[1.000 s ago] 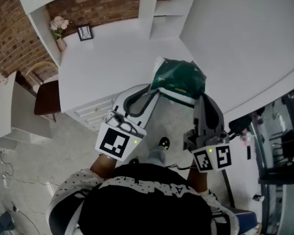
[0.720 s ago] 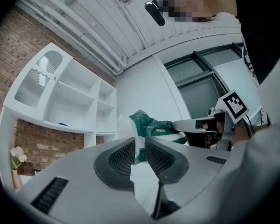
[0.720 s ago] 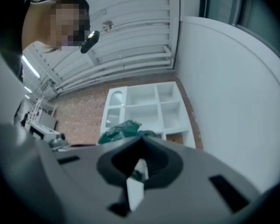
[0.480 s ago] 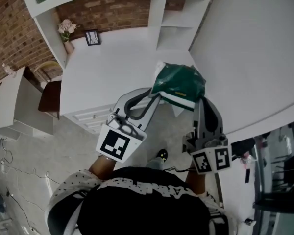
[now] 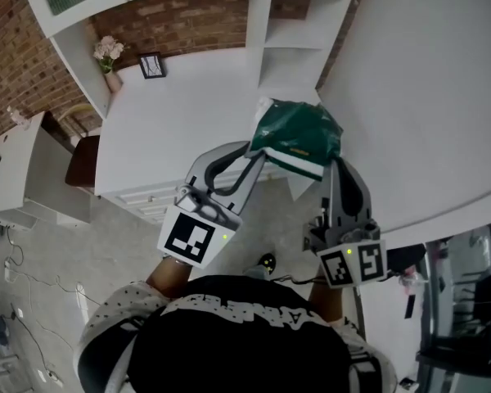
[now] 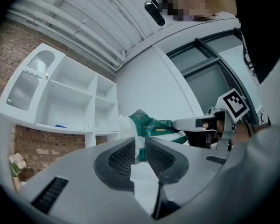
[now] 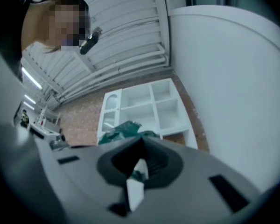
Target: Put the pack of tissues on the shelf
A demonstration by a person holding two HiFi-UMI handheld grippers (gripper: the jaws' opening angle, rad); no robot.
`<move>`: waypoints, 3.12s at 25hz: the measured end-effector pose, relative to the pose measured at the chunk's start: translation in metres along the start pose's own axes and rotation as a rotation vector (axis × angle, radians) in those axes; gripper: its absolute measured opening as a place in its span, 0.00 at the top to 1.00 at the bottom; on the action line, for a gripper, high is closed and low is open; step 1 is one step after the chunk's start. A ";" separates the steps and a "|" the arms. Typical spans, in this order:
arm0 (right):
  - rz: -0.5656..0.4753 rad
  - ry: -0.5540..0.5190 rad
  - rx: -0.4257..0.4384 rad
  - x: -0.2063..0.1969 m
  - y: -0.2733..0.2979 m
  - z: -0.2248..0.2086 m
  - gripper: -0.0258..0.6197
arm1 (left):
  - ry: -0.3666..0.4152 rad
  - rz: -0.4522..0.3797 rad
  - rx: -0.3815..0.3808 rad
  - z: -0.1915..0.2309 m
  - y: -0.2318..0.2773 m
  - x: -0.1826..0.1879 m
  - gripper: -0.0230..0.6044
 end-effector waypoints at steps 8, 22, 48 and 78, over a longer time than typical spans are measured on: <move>-0.017 0.005 0.008 0.011 0.008 -0.041 0.91 | 0.018 -0.009 0.001 -0.013 0.040 0.000 0.81; -0.027 0.061 0.065 0.015 0.005 -0.114 0.91 | 0.082 0.032 0.048 -0.049 0.099 -0.012 0.81; -0.044 0.034 0.011 0.014 0.002 -0.144 0.91 | 0.037 0.013 0.006 -0.057 0.129 -0.032 0.81; -0.045 -0.030 -0.023 -0.006 0.137 -0.221 0.91 | 0.008 -0.045 -0.041 0.040 0.259 -0.068 0.81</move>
Point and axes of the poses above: the fingertips, and each gripper's own axes: y forward along the fingers, z to its left, x out of its top, the point moved 2 cm from there along -y, backward along the fingers, and after that the axes turned 6 degrees about -z, right-handed, at the moved point
